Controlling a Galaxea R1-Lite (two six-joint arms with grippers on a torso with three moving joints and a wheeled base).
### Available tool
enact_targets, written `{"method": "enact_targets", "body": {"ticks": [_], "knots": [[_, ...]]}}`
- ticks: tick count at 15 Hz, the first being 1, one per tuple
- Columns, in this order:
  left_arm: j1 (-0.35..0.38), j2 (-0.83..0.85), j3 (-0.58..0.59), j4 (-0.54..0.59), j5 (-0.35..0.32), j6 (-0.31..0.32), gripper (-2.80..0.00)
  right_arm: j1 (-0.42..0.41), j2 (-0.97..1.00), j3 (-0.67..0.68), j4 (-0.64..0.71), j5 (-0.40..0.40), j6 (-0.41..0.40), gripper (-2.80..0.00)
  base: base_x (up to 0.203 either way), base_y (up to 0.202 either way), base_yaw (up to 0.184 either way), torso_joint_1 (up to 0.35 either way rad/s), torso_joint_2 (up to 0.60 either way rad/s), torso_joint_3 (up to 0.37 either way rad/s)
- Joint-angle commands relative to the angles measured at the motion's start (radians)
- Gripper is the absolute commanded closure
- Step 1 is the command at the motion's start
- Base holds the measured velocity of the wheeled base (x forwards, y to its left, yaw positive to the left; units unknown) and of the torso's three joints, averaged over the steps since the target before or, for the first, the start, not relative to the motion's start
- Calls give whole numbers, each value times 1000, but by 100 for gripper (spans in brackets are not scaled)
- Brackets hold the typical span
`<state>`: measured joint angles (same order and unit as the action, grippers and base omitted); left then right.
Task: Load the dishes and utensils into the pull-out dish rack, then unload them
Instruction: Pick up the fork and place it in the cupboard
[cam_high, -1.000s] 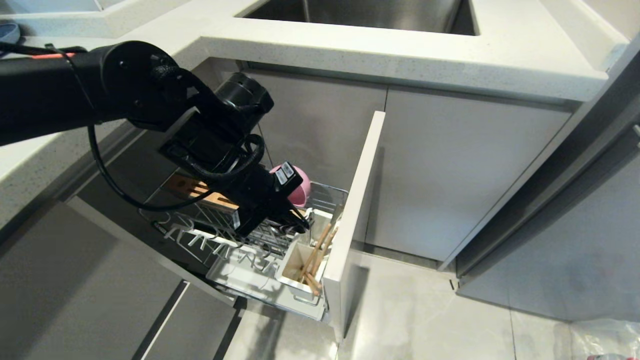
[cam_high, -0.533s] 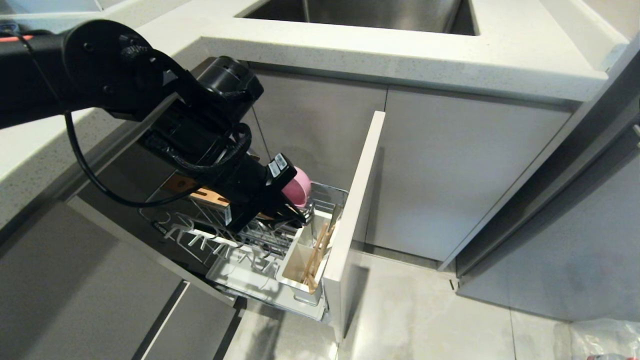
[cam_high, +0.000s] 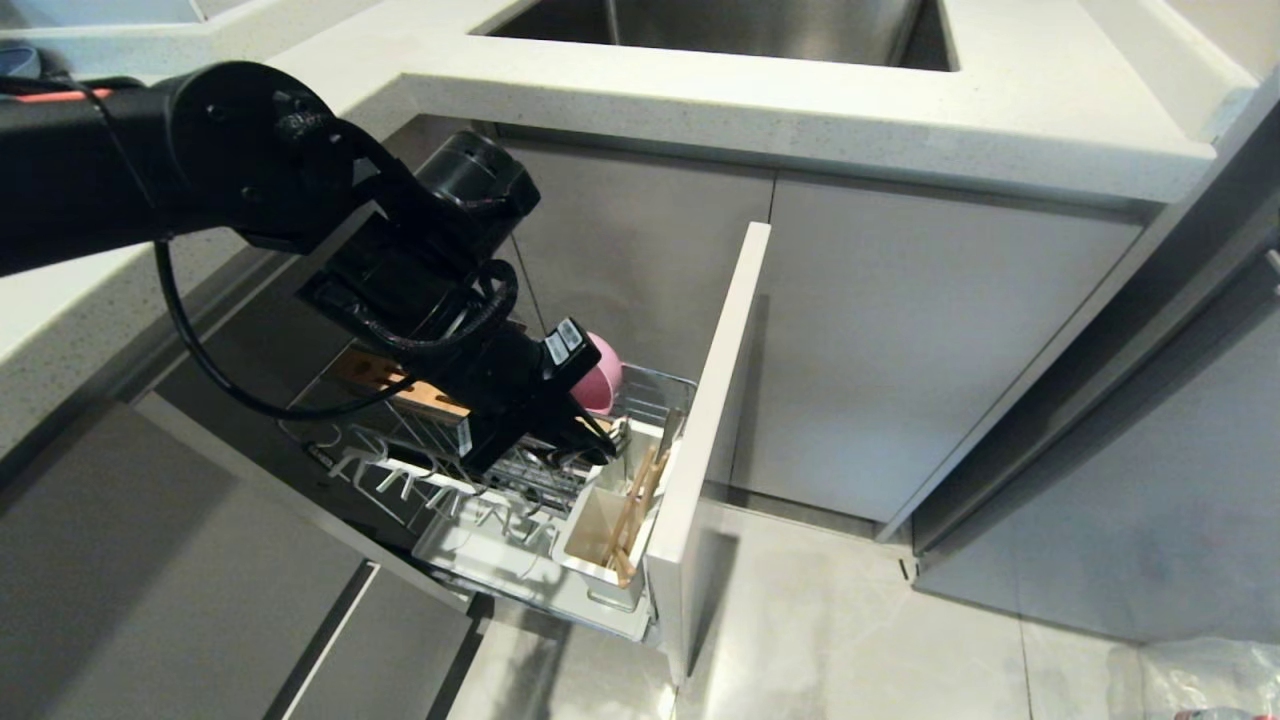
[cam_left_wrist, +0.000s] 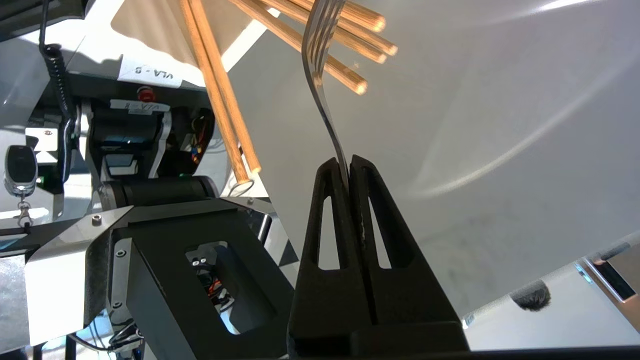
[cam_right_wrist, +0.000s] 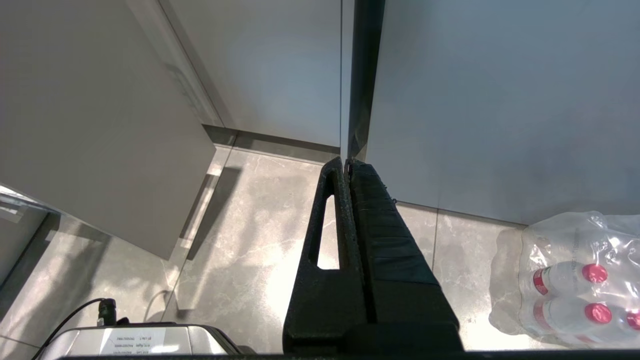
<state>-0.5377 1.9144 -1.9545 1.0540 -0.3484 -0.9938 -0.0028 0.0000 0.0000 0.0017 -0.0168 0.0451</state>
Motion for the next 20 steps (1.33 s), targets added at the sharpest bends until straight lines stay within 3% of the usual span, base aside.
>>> {"method": "enact_targets", "body": {"ticks": [1, 20], "knots": [[1, 30, 0, 6, -3, -5, 0, 0, 0, 2, 0, 0, 1, 0, 0, 0, 0, 0, 0, 0], [24, 155, -1, -11, -6, 0, 0, 0, 0, 2, 0, 0, 1, 0, 0, 0, 0, 0, 0, 0]]}}
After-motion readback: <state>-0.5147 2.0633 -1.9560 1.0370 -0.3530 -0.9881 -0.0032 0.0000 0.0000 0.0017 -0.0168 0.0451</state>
